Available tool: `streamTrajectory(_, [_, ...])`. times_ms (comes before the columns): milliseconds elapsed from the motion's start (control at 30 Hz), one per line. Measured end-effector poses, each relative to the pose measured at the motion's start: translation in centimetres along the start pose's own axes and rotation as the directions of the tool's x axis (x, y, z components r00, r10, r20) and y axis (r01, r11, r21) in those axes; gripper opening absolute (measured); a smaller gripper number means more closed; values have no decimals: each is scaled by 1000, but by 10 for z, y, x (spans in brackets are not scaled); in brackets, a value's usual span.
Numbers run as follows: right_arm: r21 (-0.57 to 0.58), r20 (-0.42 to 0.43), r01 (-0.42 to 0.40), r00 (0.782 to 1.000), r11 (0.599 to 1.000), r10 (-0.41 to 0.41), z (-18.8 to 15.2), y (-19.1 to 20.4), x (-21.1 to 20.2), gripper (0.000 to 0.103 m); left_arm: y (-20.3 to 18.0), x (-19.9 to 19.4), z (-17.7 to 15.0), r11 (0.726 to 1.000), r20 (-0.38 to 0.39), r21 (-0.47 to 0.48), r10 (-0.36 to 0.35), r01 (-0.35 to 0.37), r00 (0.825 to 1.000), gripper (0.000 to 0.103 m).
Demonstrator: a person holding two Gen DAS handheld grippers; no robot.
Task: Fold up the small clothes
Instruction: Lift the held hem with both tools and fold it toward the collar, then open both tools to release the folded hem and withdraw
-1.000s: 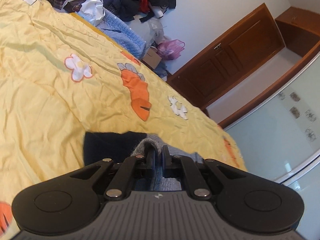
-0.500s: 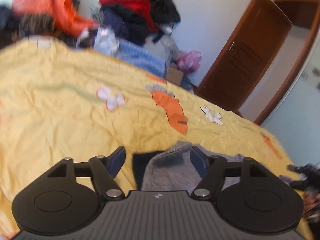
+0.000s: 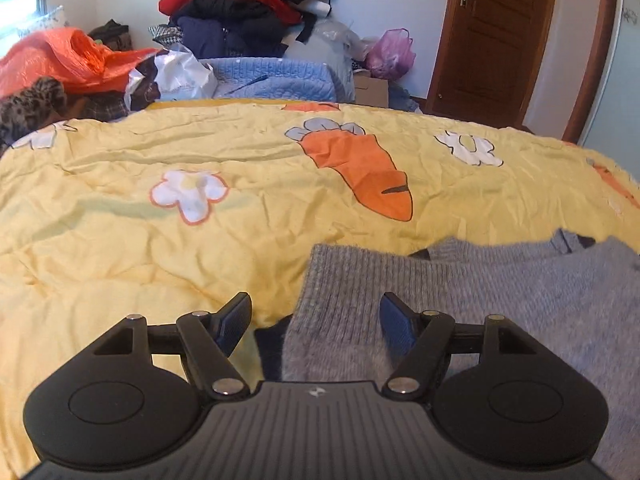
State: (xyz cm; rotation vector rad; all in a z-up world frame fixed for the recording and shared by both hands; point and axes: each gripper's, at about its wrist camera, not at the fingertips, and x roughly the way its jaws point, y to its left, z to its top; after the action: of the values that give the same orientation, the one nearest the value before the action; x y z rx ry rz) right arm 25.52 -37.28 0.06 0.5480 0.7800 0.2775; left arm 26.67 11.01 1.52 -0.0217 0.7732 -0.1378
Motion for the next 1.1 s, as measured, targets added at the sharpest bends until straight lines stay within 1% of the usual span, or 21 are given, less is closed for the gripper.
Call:
streamTrajectory(33, [-4, -16, 9, 1000, 1000, -10, 1, 0, 5, 65, -3, 2, 1, 1000, 2, 5, -5, 5, 1000, 51])
streamTrajectory(67, [-15, -34, 15, 999, 1000, -15, 1, 0, 9, 64, -6, 4, 3, 1000, -7, 12, -15, 15, 1000, 33])
streamTrajectory(167, [-59, -72, 27, 997, 998, -32, -2, 4, 21, 62, -12, 14, 7, 1000, -39, 24, -1, 2, 999, 26])
streamTrajectory(200, [-74, -67, 33, 997, 997, -38, -3, 5, 23, 59, -13, 16, 7, 999, -41, 33, 8, -7, 999, 12])
streamTrajectory(233, [-88, -52, 45, 997, 995, -50, -3, 7, 23, 42, -14, 16, 8, 999, -38, 36, 15, -13, 999, 7])
streamTrajectory(267, [-103, -47, 66, 996, 992, -71, -2, 9, 24, 18, -16, 15, 10, 999, -30, 40, 25, -23, 999, 5])
streamTrajectory(300, [-111, -54, 72, 995, 991, -79, -1, 10, 25, 19, -19, 13, 10, 998, -19, 52, 39, -38, 999, 5])
streamTrajectory(400, [-158, -12, 51, 999, 986, -53, -2, 18, 17, 18, -24, 2, 13, 994, 35, 82, 65, -68, 997, 4])
streamTrajectory(500, [-136, 57, 20, 998, 991, -12, 7, 21, 2, 17, -15, -11, 24, 997, 95, 26, 75, -77, 993, 4])
streamTrajectory(567, [-112, 103, 3, 995, 994, 8, 14, 20, -5, 15, -9, -9, 31, 997, 90, -2, 79, -79, 993, 4])
streamTrajectory(667, [-79, 112, 66, 992, 995, -57, 16, 12, 9, 13, -4, 12, 26, 987, 60, 10, 162, -163, 985, 4])
streamTrajectory(733, [-48, 87, 87, 993, 995, -83, 11, 3, 23, 13, 3, 30, 16, 979, -4, -18, 201, -201, 979, 4])
streamTrajectory(800, [-65, 72, 123, 990, 990, -118, 2, 4, 30, 13, 3, 25, 9, 978, 26, -42, 204, -203, 979, 5])
streamTrajectory(867, [-72, 96, 133, 987, 989, -126, -4, 9, 24, 21, -3, 15, 8, 975, 40, -39, 221, -219, 975, 8])
streamTrajectory(900, [-71, 116, 153, 983, 986, -144, -4, 13, 18, 25, -8, 8, 8, 970, 64, -22, 245, -244, 968, 8])
streamTrajectory(933, [-85, 147, 175, 976, 981, -161, -3, 18, 11, 38, -16, -4, 8, 964, 106, 1, 263, -265, 959, 8])
streamTrajectory(967, [-112, 191, 190, 967, 975, -166, -3, 24, 1, 45, -25, -16, 6, 959, 159, 21, 277, -284, 948, 9])
streamTrajectory(1000, [-145, 241, 203, 956, 968, -165, -3, 31, -9, 45, -35, -28, 5, 955, 207, 37, 280, -293, 937, 14])
streamTrajectory(1033, [-177, 274, 213, 948, 961, -160, -4, 39, -17, 45, -44, -37, 3, 959, 244, 48, 261, -281, 934, 18])
streamTrajectory(1067, [-202, 284, 204, 948, 958, -142, -5, 47, -22, 45, -55, -44, 1, 967, 275, 60, 222, -247, 936, 28])
streamTrajectory(1100, [-228, 275, 180, 955, 957, -114, -6, 56, -23, 45, -66, -46, 0, 973, 292, 69, 191, -220, 937, 44])
